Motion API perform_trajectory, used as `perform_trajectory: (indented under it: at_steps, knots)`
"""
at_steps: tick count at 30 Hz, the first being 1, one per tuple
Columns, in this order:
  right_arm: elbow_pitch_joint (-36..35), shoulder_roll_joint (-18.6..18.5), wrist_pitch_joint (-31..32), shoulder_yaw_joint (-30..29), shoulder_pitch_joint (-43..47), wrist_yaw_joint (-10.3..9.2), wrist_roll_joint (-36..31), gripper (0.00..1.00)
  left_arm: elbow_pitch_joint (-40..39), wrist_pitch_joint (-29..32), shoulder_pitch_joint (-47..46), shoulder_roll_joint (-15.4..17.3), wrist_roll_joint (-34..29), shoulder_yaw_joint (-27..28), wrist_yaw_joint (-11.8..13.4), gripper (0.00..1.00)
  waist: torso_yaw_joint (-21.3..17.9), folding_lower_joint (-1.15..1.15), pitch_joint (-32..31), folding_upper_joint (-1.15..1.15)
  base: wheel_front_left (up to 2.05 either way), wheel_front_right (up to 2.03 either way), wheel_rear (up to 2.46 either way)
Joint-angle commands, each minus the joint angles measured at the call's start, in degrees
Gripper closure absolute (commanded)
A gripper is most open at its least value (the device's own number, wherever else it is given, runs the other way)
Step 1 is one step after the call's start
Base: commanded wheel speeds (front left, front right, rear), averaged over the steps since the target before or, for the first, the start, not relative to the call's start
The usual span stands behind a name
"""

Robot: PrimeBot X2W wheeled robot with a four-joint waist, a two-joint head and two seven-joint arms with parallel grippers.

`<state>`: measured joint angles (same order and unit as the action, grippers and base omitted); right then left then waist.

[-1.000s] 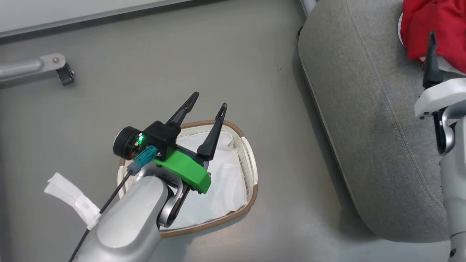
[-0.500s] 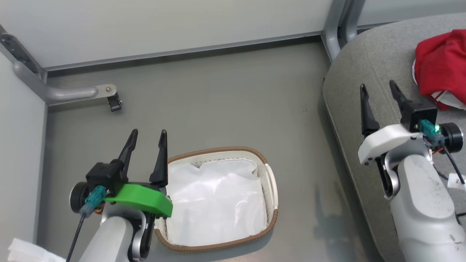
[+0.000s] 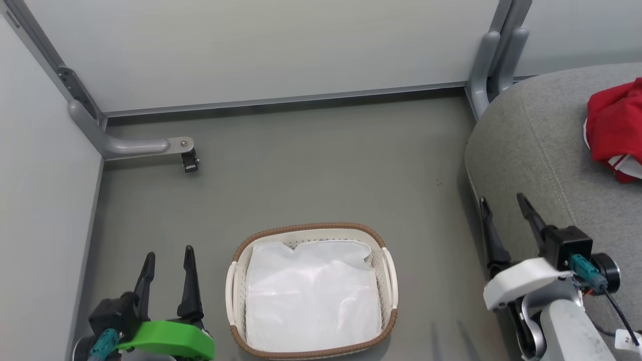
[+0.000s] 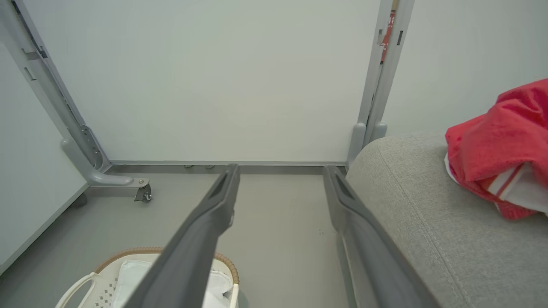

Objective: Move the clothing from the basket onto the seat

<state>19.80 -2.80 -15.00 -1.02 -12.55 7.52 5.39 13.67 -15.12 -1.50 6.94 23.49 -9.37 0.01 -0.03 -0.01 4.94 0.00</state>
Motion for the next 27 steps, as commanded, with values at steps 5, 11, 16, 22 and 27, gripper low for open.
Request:
perform_trajectory:
  at_steps: [5, 11, 16, 22, 27]
  knots:
    - [-1.6, -0.2, -0.3, 1.2, 4.9, -0.06, 3.7, 0.00, -1.6, 0.0, 3.9, -1.4, -1.6, 3.0, -0.5, 0.00, -0.1, 0.01, -1.9, 0.00, 0.00, 0.00, 0.00]
    - [-2.7, -0.2, -0.3, 1.8, 7.6, -0.06, 4.0, 0.00, -1.8, 0.0, 7.0, -2.4, -2.5, 5.9, -1.8, 0.00, -0.8, 0.01, -3.1, 0.00, 0.00, 0.00, 0.00]
    - [-2.5, -0.2, -0.3, 1.9, 8.0, -0.06, 3.9, 0.00, -1.2, 0.0, 7.4, -3.0, -3.4, 6.7, -2.7, 0.00, -0.8, 0.01, -3.6, 0.00, 0.00, 0.00, 0.00]
    - [-2.4, -0.2, -0.3, 2.0, 7.8, -0.06, 3.5, 0.00, -0.8, 0.0, 6.2, -3.4, -5.0, 6.6, -3.7, 0.00, -0.7, 0.01, -4.0, 0.00, 0.00, 0.00, 0.00]
    - [-2.3, -0.2, -0.3, 2.2, 7.6, -0.06, 3.4, 0.00, -0.4, 0.0, 5.6, -3.5, -5.6, 6.4, -4.1, 0.00, -0.6, 0.01, -4.1, 0.00, 0.00, 0.00, 0.00]
